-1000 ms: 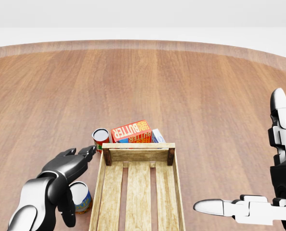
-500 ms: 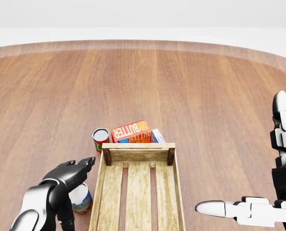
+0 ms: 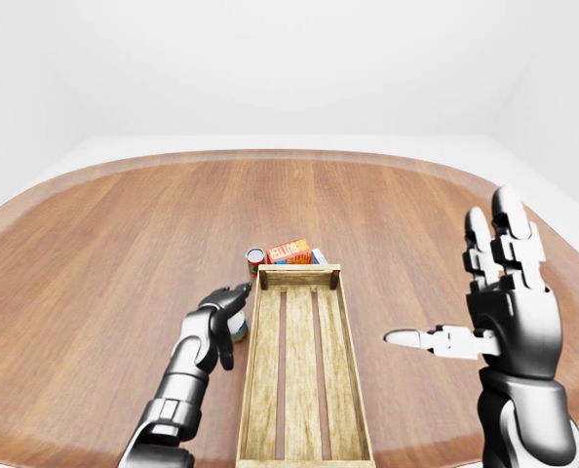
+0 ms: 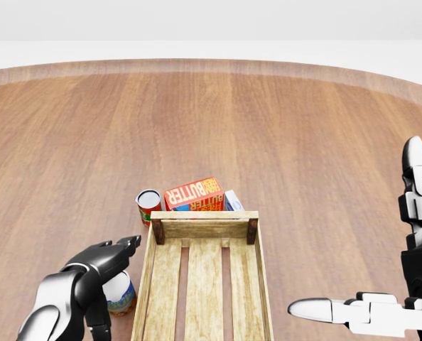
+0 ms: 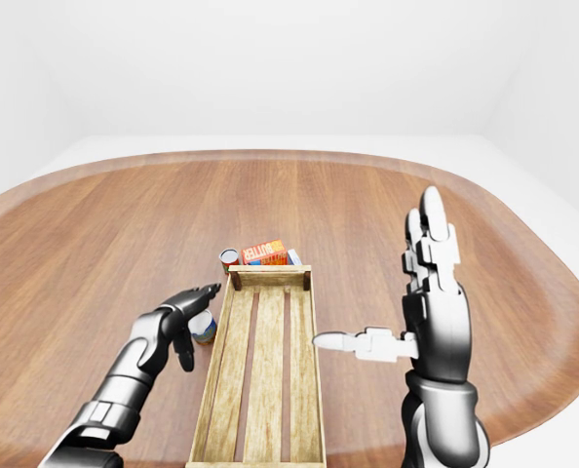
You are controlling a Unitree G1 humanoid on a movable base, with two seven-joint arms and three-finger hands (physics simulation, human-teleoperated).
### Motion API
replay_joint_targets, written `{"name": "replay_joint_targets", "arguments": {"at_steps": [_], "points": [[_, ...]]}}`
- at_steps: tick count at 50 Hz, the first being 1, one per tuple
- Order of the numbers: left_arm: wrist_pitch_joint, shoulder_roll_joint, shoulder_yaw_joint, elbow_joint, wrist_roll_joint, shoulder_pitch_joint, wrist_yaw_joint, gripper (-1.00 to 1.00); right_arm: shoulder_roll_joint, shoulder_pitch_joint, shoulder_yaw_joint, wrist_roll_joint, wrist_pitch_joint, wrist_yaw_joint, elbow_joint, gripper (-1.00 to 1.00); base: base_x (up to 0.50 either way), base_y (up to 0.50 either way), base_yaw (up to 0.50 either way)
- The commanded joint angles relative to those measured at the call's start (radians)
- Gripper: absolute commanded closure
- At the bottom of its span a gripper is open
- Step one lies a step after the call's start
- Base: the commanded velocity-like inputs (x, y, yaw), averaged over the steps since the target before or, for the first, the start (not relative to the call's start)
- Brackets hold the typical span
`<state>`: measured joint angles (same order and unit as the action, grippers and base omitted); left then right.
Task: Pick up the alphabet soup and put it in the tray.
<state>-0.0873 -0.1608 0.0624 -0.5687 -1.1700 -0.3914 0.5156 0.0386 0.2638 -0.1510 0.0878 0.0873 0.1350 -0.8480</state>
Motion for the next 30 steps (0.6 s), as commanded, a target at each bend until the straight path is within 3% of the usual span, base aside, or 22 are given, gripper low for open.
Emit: {"name": "replay_joint_targets", "arguments": {"at_steps": [1,3,6,17,18,30], "points": [[0.000,-0.002,0.003,-0.038,0.011,-0.011,-0.012,-1.00,0.001,0.001,-0.006,0.000,0.000,0.002,-0.008,-0.98,0.00,0.00,0.00],[0.000,0.004,-0.002,-0.085,0.027,-0.017,-0.039,-1.00,0.001,-0.001,-0.009,0.000,0.000,0.003,-0.008,-0.98,0.00,0.00,0.00],[0.000,-0.002,0.002,-0.027,0.028,0.001,0.003,-1.00,0.002,-0.001,-0.007,0.001,0.000,0.003,-0.014,-0.98,0.00,0.00,0.00],[0.000,-0.012,-0.006,-0.054,0.047,-0.009,-0.003,-1.00,0.005,0.004,-0.008,0.001,0.000,0.004,-0.014,-0.98,0.00,0.00,0.00],[0.000,-0.010,-0.006,-0.088,0.053,-0.012,-0.029,-1.00,0.005,0.003,-0.006,0.002,0.000,0.003,-0.010,-0.98,0.00,0.00,0.00],[0.000,-0.015,-0.003,-0.081,0.059,-0.010,-0.011,-1.00,0.005,0.003,-0.011,0.001,0.000,0.001,-0.016,-0.98,0.00,0.00,0.00]]}}
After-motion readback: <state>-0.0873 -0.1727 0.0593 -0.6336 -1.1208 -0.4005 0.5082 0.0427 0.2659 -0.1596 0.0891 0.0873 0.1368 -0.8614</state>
